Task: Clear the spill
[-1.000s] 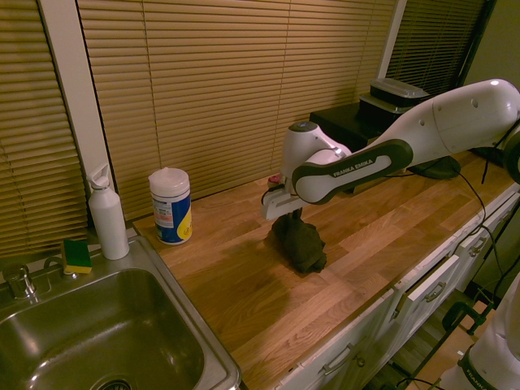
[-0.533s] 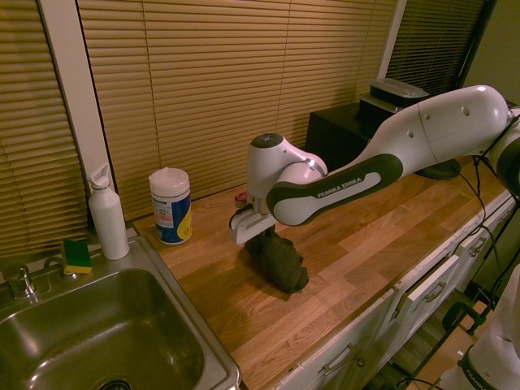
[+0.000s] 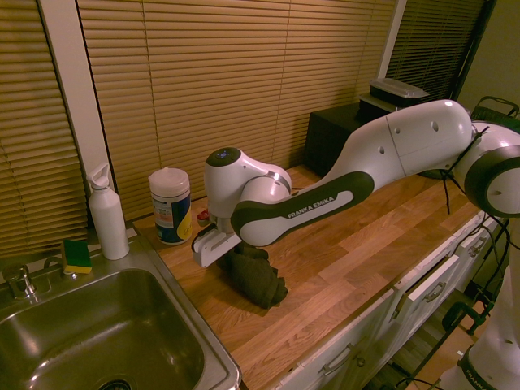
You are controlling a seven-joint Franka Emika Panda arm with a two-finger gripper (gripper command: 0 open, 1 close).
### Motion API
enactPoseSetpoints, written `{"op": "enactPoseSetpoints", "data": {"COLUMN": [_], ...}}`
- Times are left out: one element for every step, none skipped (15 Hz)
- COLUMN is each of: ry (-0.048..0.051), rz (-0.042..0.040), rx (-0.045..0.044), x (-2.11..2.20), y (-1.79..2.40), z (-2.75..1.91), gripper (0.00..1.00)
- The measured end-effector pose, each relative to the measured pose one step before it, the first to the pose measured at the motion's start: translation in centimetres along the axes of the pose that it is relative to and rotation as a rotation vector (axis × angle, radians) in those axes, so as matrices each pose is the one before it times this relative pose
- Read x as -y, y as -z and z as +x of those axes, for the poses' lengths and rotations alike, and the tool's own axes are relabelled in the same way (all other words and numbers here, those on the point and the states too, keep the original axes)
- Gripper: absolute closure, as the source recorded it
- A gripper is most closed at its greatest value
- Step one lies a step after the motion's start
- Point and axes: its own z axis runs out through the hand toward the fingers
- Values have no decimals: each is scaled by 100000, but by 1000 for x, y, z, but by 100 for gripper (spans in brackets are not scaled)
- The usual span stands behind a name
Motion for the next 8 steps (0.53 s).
{"op": "enactPoseSetpoints", "data": {"ry": [28,-27,-102,-236,-266,-195,-204,-144], "rz": [-24,-183,-147,-48,-71,-88,-66,-70], "rx": [-40,9,-12,-48,-27,-20,28,-14], "x": [274,134,-3,-25,-30,-30,-39,-47], "y": [216,87,15,38,51,21,-5,55], "z": [-336,-89,65,146,168,119,113,85], "gripper": [0,0,0,0,0,0,0,0]}}
